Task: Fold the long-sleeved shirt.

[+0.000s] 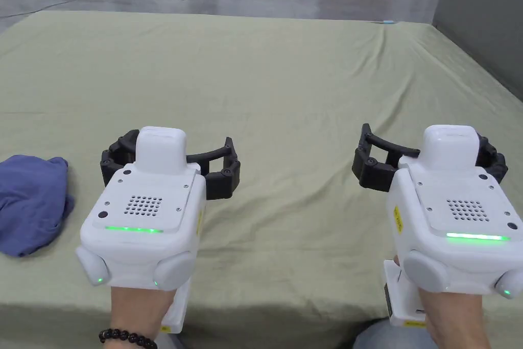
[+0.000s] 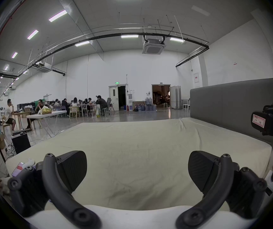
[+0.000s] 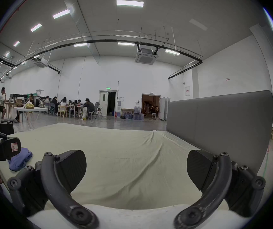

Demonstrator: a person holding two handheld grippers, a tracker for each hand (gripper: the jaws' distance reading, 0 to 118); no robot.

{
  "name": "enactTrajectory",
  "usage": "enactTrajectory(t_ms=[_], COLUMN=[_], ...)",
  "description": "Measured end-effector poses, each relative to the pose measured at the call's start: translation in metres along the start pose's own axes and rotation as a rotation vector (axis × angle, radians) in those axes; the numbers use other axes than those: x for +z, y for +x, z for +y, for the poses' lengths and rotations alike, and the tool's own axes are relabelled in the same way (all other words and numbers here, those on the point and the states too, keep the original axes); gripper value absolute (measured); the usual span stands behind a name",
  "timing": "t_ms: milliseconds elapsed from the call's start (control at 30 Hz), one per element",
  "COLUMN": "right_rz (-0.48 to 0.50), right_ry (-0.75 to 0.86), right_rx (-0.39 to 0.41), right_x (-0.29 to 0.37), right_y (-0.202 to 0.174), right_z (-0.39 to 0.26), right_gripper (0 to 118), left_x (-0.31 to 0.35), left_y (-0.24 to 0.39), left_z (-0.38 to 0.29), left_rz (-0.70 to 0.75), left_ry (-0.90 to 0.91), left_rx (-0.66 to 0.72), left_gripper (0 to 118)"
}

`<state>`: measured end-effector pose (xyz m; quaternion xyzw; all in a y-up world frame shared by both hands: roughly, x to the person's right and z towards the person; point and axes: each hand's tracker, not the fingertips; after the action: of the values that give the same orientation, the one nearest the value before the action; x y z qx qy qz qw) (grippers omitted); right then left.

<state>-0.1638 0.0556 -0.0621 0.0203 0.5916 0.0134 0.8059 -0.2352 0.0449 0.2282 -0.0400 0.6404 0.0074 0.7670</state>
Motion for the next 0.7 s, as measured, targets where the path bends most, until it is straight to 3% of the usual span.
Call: enactTrajectory(t_ms=[700], right_rz=[-0.008], right_ry=[-0.025], right_rx=[0.001], right_x=[-0.010], right_y=[0.001], right_z=[-0.007], right_gripper=[118], left_x=[-0.007], left_y=[0.003], left_z=[-0.003], left_rz=[-0.010], left_ry=[-0.020], left_rx=[-0.002], left_gripper=[118])
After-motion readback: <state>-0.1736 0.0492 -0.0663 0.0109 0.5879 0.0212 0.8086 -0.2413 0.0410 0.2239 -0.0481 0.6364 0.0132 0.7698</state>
